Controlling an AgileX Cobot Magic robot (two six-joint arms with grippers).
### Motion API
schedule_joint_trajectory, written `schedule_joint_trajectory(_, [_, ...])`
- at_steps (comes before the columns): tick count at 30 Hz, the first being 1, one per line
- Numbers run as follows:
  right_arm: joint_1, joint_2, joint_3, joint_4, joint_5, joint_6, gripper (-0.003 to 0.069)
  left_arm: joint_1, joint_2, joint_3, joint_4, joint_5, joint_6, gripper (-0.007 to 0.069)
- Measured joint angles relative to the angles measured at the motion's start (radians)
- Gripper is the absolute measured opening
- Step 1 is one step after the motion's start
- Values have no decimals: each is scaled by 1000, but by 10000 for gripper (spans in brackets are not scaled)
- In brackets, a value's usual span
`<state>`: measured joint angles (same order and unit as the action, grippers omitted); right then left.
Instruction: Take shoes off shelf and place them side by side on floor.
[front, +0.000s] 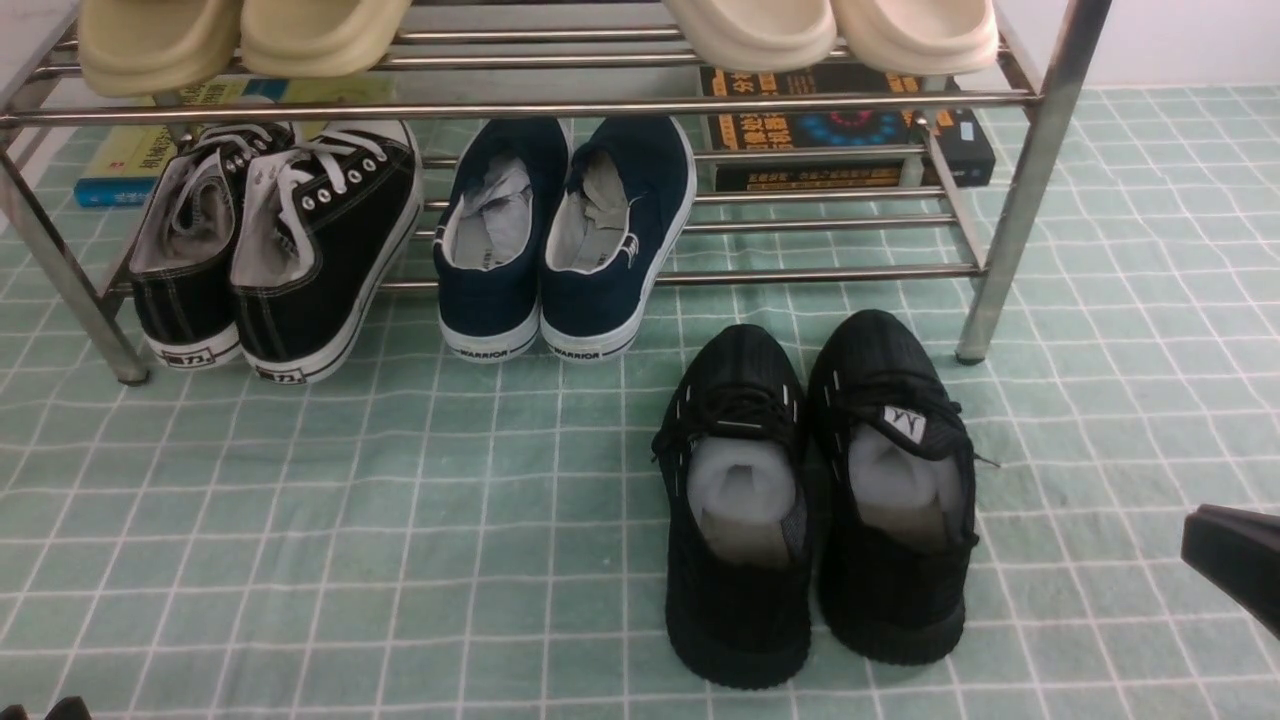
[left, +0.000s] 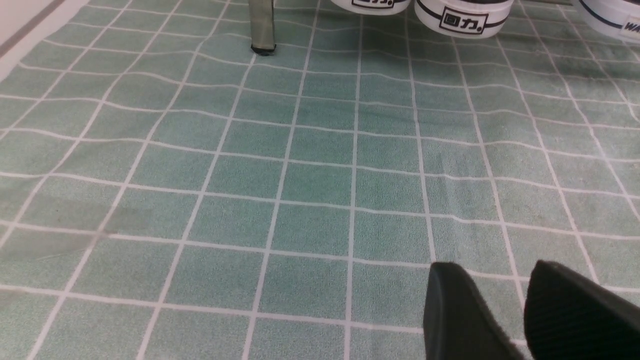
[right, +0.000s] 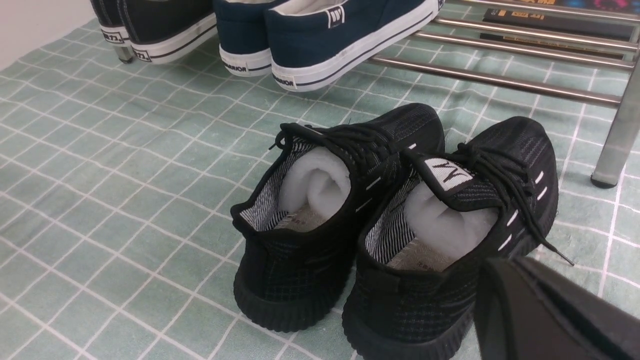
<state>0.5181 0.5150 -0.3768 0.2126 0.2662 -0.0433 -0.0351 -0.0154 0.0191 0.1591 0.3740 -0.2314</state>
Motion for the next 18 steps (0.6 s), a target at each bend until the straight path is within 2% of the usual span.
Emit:
schedule_joint_trajectory(12, [-1, -54, 25, -2, -4, 0, -1, 0, 0, 0, 0, 0, 0, 242])
schedule_joint_trajectory(16, [-66, -142, 84, -11, -8, 0, 1, 0, 0, 0, 0, 0, 0, 242])
schedule_joint_trajectory(18, [-161, -229, 156, -44, -7, 0, 3, 0, 0, 0, 0, 0, 0, 242])
